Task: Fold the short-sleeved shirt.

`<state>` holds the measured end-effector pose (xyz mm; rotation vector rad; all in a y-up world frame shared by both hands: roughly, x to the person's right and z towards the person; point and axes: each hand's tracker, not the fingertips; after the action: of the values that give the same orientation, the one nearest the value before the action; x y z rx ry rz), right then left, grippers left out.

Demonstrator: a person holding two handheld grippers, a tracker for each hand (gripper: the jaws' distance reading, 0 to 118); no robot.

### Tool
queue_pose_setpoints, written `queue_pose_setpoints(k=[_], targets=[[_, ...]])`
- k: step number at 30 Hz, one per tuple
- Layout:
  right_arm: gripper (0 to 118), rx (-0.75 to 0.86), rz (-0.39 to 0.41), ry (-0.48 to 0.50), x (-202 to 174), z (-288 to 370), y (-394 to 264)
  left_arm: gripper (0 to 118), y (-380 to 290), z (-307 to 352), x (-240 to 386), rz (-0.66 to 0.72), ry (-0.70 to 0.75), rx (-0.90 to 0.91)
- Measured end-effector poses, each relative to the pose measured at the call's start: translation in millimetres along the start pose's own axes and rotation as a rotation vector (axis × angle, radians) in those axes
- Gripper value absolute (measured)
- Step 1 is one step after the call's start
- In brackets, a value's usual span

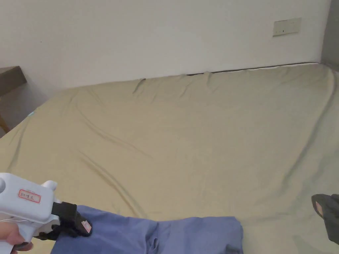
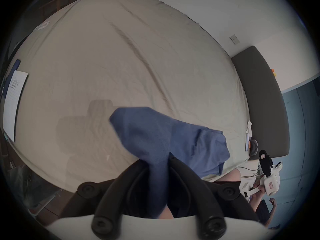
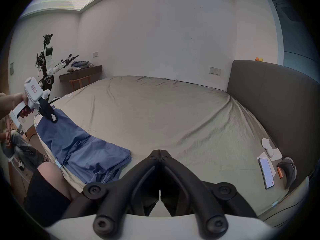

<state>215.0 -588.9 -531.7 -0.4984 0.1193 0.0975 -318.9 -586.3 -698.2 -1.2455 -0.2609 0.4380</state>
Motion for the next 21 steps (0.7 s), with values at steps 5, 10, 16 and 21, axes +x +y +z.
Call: queue_pose_setpoints(k=[5,10,16,21], targets=[[2,0.004,0.011,0.010,-0.9,-2.3,1.3,9,-7.0,-7.4,85.6,-0.083,0.081,-0.019],[2,0.021,0.033,-0.052,1.5,-2.9,4.4,9,-20.7,-43.5,164.7,-0.227,0.096,-0.039],[2,0.018,0.002,-0.071,23.4,6.4,-5.9,9,-40.2,-122.9,211.1,-0.257,0.071,-0.109],[2,0.017,-0.030,-0.105,43.0,14.6,-10.7,74,-50.4,-163.7,245.1,-0.265,0.030,-0.104]])
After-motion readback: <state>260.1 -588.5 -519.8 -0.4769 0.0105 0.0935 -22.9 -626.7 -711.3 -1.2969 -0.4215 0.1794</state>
